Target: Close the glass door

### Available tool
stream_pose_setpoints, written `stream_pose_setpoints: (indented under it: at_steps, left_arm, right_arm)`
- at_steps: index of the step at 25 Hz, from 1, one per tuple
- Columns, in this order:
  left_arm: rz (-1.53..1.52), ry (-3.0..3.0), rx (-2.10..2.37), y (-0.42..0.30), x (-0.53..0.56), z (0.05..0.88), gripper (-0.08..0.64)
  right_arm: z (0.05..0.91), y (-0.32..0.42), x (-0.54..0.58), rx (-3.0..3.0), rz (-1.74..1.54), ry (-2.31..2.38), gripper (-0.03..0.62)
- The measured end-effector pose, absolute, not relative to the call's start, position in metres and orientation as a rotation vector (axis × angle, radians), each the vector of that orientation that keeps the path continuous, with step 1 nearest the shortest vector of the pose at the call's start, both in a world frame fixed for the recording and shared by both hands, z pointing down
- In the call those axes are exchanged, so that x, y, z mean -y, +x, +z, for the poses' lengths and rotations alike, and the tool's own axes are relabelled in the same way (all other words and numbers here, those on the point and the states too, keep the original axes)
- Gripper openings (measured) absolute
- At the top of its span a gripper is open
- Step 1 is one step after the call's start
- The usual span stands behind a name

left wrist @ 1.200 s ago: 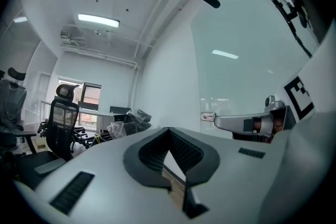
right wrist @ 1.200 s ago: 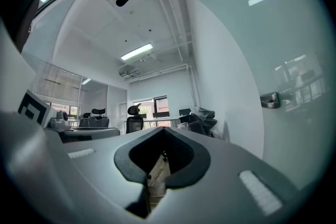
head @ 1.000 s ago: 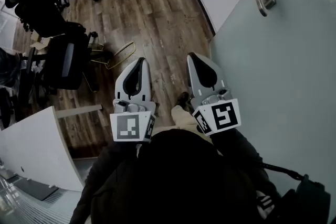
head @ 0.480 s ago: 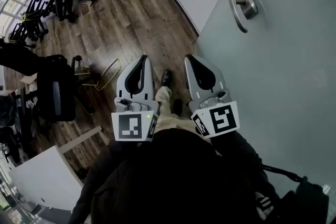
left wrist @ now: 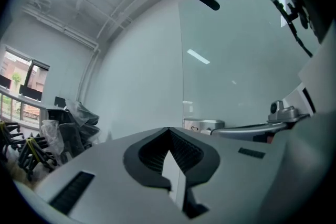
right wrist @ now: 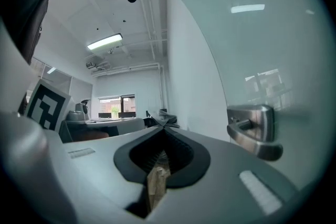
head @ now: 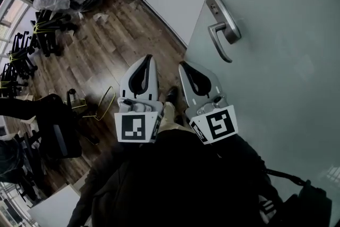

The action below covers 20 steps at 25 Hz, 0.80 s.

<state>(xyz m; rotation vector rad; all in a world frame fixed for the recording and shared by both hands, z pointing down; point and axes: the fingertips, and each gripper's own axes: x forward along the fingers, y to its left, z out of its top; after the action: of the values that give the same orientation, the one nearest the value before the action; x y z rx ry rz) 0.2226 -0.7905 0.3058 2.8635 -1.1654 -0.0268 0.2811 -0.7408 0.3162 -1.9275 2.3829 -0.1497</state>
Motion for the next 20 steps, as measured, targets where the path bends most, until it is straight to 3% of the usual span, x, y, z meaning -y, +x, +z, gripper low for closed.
stream_pose_setpoints:
  at_steps: [11,20]
  left_arm:
    - [-0.125,2.946,0.874,0.303,0.821,0.285,-0.003]
    - [-0.112,2.981,0.686,0.348,0.815,0.287,-0.003]
  right_arm:
    - [0.253,0.354,0.751,-2.23,0.21,-2.203,0.02]
    - [0.311,0.385,0.746,-2.266,-0.029,-2.372,0.109]
